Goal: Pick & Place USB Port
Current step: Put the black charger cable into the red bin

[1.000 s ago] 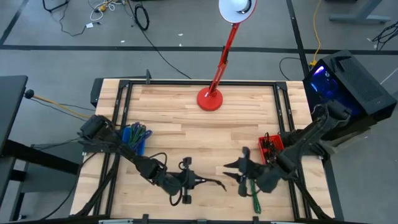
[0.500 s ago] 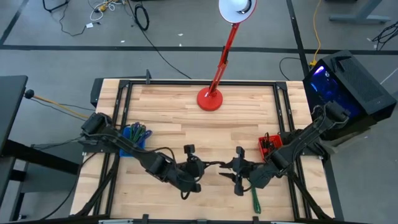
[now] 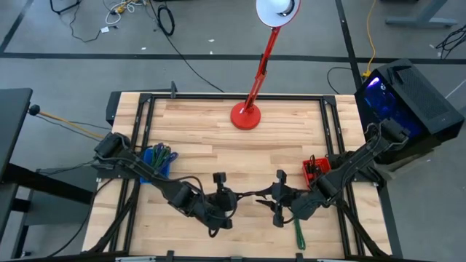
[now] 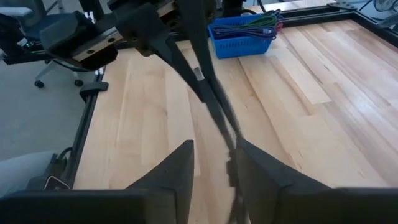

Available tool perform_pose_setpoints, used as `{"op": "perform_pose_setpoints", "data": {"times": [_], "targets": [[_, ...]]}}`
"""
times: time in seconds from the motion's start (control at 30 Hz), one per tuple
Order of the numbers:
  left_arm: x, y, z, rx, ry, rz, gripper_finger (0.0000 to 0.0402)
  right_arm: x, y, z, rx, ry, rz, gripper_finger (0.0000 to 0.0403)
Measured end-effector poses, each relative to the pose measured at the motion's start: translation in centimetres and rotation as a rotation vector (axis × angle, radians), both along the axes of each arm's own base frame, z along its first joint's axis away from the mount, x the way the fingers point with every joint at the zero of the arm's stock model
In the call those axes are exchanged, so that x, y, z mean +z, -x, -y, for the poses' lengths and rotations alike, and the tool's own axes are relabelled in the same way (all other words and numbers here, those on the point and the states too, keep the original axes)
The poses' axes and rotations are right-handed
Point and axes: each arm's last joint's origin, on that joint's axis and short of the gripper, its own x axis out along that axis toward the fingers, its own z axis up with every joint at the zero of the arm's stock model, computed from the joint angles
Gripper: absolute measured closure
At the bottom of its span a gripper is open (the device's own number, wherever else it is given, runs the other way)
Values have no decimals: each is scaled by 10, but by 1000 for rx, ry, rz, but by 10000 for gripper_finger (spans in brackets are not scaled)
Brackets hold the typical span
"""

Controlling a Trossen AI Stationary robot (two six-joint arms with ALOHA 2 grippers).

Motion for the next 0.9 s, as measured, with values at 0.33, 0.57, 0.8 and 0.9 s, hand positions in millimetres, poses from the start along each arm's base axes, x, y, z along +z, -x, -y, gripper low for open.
{"op": "perform_pose_setpoints", "data": {"times": [0.33,0.57,0.8,0.9], "targets": [[2,2,6,-14,20,21,385,-2,-5,6,-18,0,-9,279],[3,1,6,-10,1,37,385,-8,-8,4,-19,1,-25,279],[5,-2,4,-10,-4,58,385,-19,-19,10,0,-9,-69,288],[5,-2,4,-7,-6,55,385,-21,-23,14,-4,-12,-80,335]]}}
